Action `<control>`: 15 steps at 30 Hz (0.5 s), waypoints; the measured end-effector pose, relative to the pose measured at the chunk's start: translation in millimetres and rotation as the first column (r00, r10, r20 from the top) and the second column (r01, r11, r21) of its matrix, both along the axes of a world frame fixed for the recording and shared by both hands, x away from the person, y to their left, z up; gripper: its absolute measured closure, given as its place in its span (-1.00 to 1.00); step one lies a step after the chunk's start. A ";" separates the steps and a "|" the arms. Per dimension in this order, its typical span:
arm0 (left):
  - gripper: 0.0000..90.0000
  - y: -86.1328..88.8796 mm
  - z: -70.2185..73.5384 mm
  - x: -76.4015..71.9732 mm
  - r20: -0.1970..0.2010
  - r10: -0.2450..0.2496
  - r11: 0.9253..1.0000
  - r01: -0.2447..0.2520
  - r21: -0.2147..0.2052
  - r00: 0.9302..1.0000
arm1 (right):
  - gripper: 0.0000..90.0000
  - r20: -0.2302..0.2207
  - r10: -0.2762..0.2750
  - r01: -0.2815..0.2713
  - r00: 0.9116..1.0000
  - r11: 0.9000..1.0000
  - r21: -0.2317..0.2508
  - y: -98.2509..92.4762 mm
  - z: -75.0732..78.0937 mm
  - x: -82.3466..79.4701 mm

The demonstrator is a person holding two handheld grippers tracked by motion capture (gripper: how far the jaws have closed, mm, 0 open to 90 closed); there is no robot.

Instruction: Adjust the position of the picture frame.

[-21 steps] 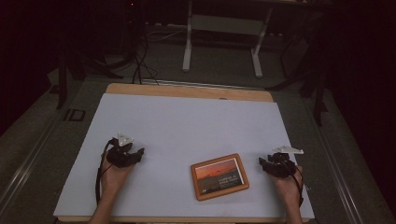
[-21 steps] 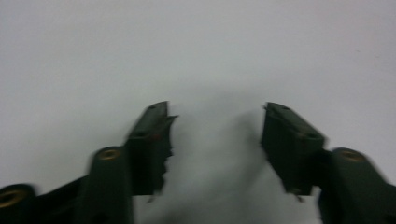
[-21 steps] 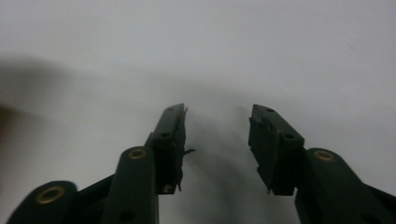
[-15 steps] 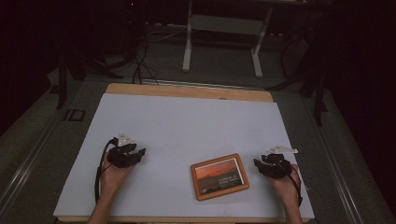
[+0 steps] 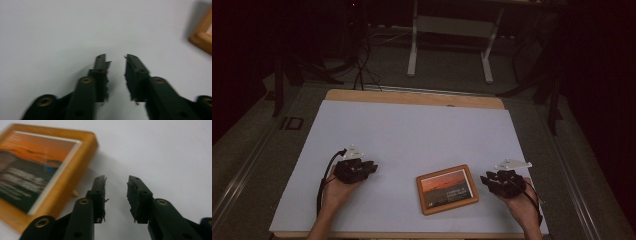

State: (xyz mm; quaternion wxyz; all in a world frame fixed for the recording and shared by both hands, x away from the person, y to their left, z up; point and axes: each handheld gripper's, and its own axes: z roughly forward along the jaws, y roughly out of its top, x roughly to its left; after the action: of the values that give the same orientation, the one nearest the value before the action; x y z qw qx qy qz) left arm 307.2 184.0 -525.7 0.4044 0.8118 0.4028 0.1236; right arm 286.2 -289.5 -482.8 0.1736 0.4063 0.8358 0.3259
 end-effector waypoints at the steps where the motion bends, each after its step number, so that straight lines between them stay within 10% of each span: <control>1: 0.81 0.0 0.0 0.0 0.000 0.000 1.000 0.000 0.000 1.000 | 0.61 0.003 0.015 -0.015 1.000 1.000 0.001 2.4 2.8 -1.5; 6: 0.99 -14.2 3.4 -3.2 -0.002 -0.064 0.998 0.064 0.025 0.998 | 0.99 0.021 0.078 -0.078 0.997 0.997 0.017 14.2 9.8 -13.1; 15: 0.99 -26.7 4.9 -6.4 -0.006 -0.105 0.994 0.105 0.000 0.994 | 0.99 0.012 0.165 -0.165 0.986 0.986 0.025 29.4 16.2 -27.7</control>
State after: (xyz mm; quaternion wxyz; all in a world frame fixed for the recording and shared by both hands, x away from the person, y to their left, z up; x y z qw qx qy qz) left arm 300.9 157.3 -520.8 0.4090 0.8323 0.3607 0.0996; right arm 258.5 -260.1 -466.7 0.1449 0.3363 0.8614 0.3520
